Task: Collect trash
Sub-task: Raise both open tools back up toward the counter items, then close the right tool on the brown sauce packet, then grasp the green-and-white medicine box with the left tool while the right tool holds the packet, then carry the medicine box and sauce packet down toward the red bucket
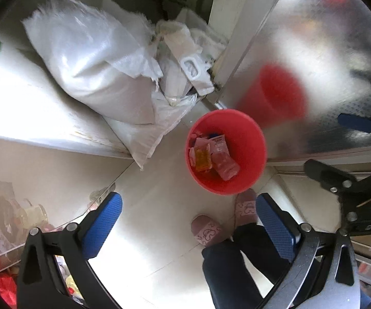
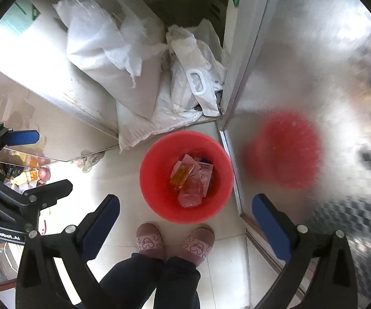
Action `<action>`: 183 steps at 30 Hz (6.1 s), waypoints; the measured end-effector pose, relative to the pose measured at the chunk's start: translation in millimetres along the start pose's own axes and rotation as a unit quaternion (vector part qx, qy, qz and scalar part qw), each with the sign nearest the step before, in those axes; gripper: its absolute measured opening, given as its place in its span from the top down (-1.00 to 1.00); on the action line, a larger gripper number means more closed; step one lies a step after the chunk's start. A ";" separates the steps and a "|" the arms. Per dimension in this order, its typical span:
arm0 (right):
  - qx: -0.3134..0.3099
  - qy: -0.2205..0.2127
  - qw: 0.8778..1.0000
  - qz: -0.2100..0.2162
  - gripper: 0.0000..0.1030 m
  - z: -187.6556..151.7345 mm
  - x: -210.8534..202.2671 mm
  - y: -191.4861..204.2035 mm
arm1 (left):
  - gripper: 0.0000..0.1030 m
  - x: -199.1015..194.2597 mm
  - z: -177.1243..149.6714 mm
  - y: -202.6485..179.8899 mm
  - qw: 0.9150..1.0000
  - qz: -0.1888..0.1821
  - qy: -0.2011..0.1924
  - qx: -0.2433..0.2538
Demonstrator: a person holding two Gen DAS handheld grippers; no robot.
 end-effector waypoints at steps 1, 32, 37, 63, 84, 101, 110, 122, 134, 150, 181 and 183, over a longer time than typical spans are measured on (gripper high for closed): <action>-0.001 -0.002 1.000 0.000 -0.99 0.8 -8.2 3.3 | -1.00 -13.2 -0.7 1.1 1.000 0.000 -0.004 -0.001; 0.026 -0.179 0.983 -0.035 -0.99 40.3 -353.7 64.0 | -1.00 -383.3 48.6 17.8 0.984 -0.012 -0.179 0.008; 0.030 -0.195 0.980 -0.038 -0.99 52.2 -377.6 55.2 | -1.00 -401.2 76.8 17.3 0.980 -0.013 -0.199 0.012; 0.012 -0.180 0.982 -0.056 -0.99 179.9 -403.7 -106.5 | -1.00 -385.8 296.3 -65.5 0.982 -0.015 -0.173 0.073; -0.041 -0.098 0.994 -0.031 -0.61 244.1 -329.0 -229.0 | -1.00 -312.8 401.3 -123.3 0.991 -0.022 -0.123 0.050; -0.085 -0.070 0.994 -0.017 -0.04 239.8 -313.4 -218.5 | -1.00 -305.0 428.6 -136.8 0.983 -0.006 -0.128 0.133; -0.074 -0.088 0.993 -0.034 0.86 239.7 -316.9 -195.6 | -1.00 -312.6 455.4 -134.3 0.969 -0.008 -0.140 0.202; 0.100 -0.123 0.987 -0.014 0.87 259.6 -333.6 -171.5 | -1.00 -321.2 510.2 -157.4 0.890 -0.027 -0.186 0.416; 0.203 -0.134 0.970 -0.020 0.87 283.2 -338.6 -188.0 | -1.00 -295.8 528.0 -196.5 0.791 -0.060 -0.196 0.576; 0.210 -0.114 0.971 0.002 0.87 283.9 -326.6 -204.1 | -0.62 -238.5 533.2 -213.6 0.793 -0.098 -0.131 0.586; 0.116 -0.193 0.974 0.007 0.87 243.6 -429.8 -154.1 | -0.27 -372.2 419.8 -124.1 0.938 -0.063 -0.145 0.309; 0.101 -0.189 0.977 0.014 0.87 242.3 -429.3 -144.7 | -0.27 -375.2 409.4 -119.1 0.949 -0.056 -0.137 0.279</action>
Point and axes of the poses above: each gripper's, at about its wrist camera, not at the fingertips, and x roughly the way its jaws point, y to its left, z to its top, the point moved 8 cm from there along x, roughly the way its jaws point, and after that the axes turned 9 degrees about z, right-handed, at the moved point
